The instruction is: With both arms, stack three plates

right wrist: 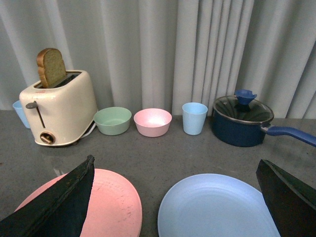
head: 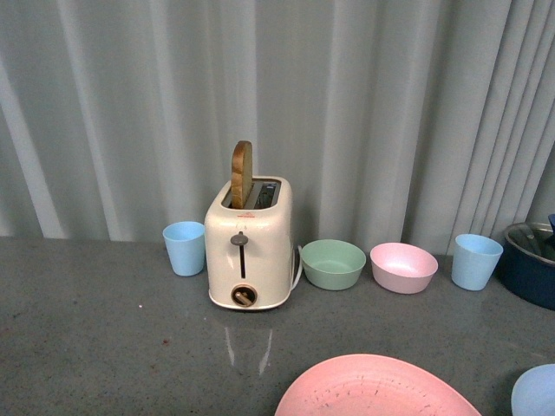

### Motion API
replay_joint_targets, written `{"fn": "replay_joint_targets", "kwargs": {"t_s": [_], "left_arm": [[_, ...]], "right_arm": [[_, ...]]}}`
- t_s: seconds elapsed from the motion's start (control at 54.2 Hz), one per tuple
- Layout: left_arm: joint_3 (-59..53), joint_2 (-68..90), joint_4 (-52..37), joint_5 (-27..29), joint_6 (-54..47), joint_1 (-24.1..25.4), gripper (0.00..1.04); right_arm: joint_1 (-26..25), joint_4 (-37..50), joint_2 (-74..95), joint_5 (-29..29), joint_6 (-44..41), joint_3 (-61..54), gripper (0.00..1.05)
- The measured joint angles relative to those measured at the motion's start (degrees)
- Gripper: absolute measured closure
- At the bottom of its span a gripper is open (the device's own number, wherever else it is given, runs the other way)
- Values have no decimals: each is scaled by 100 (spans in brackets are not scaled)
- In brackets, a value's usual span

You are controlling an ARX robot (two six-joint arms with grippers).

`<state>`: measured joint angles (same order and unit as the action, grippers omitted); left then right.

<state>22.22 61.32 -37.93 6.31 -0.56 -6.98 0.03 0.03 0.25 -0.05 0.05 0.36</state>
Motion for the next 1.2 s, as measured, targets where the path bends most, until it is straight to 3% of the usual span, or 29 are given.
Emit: {"fn": "replay_joint_targets", "kwargs": {"t_s": [0.037, 0.314, 0.923, 1.2], "left_arm": [[-210, -151, -42, -52, 15, 42, 102], [-1318, -1410, -9, -608, 46, 664, 101], [-2063, -3220, 903, -632, 61, 684, 101], [-2065, -4087, 1735, -632, 61, 684, 101]], "right_arm": [[0, 0, 0, 11, 0, 0, 7], [0, 0, 0, 4, 0, 0, 7], [0, 0, 0, 2, -2, 0, 7], [0, 0, 0, 2, -2, 0, 7]]}}
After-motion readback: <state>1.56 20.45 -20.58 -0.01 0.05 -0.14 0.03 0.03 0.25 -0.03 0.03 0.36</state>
